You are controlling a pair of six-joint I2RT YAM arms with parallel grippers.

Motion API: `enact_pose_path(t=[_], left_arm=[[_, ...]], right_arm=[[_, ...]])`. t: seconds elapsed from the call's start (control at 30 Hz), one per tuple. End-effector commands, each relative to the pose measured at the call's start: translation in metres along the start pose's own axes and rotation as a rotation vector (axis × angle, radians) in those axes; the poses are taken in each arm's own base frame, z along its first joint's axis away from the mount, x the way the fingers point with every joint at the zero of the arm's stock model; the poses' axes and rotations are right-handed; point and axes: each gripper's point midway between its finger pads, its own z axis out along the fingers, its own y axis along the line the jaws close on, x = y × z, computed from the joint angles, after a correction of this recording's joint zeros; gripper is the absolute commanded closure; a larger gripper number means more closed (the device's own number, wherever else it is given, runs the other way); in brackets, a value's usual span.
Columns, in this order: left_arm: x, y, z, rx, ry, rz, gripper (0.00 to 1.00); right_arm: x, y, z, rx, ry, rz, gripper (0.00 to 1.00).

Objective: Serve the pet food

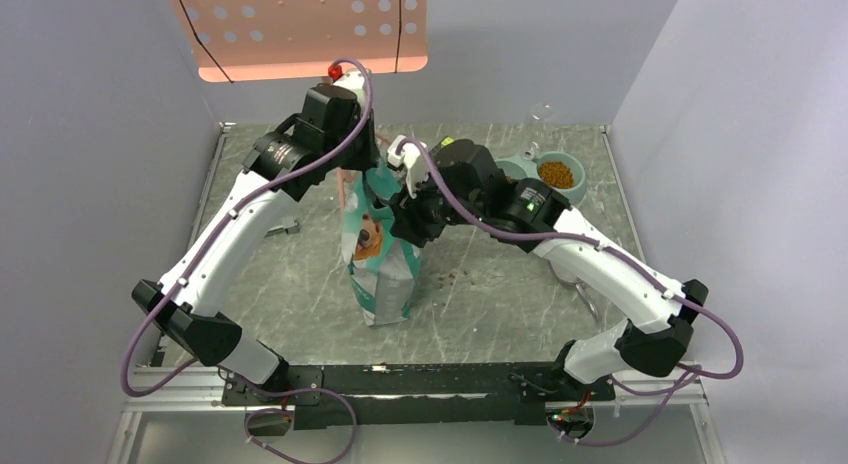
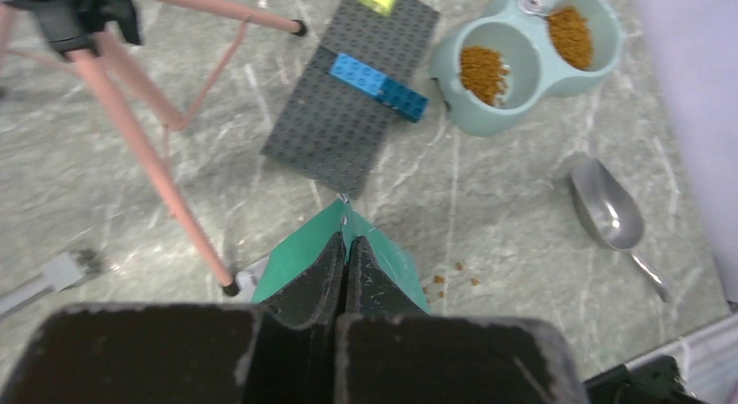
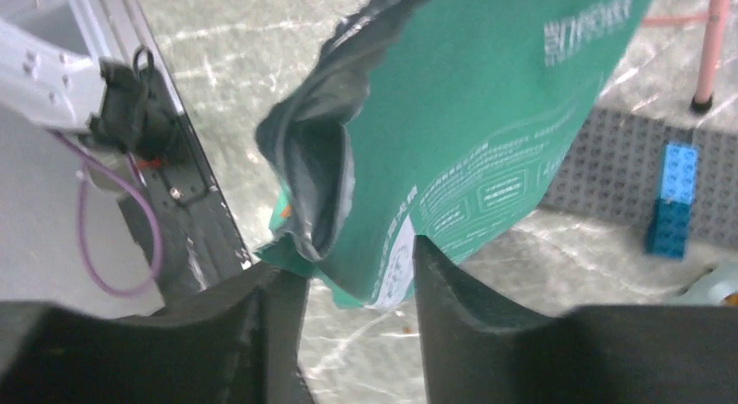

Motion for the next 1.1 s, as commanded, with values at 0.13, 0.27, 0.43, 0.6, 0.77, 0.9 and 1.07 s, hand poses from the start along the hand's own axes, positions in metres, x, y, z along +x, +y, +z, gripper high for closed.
enact_pose_path(t=[0.13, 0.27, 0.43, 0.6, 0.77, 0.9, 1.07], left_arm=[[-0.051, 0.042, -0.065, -0.26, -0.228, -0.14, 1.0], [-0.054, 0.047, -0.083, -0.296, -0.242, -0.225, 1.0], [-0.059, 0.062, -0.104, -0.392, -0.272, -0.283, 1.0], [-0.059, 0.075, -0.118, -0.458, -0.308, -0.313, 1.0], [-0.053, 0.103, -0.141, -0.567, -0.352, -0.322, 1.0], [-0.039, 0.116, -0.145, -0.575, -0.313, -0.33, 1.0], [-0.019, 0.106, -0.135, -0.472, -0.239, -0.343, 1.0]], right_arm=[[-0.019, -0.002, 0.012, 0.31, -0.146, 0.088, 0.21], [-0.044, 0.018, 0.027, 0.27, -0.198, 0.032, 0.17], [-0.067, 0.03, 0.046, 0.31, -0.238, -0.028, 0.14], [-0.074, 0.031, 0.053, 0.359, -0.257, -0.041, 0.4], [-0.058, 0.006, 0.021, 0.426, -0.213, -0.144, 1.0], [-0.05, -0.044, -0.024, 0.428, -0.201, -0.131, 1.0], [-0.032, -0.061, -0.028, 0.322, -0.101, -0.157, 1.0]])
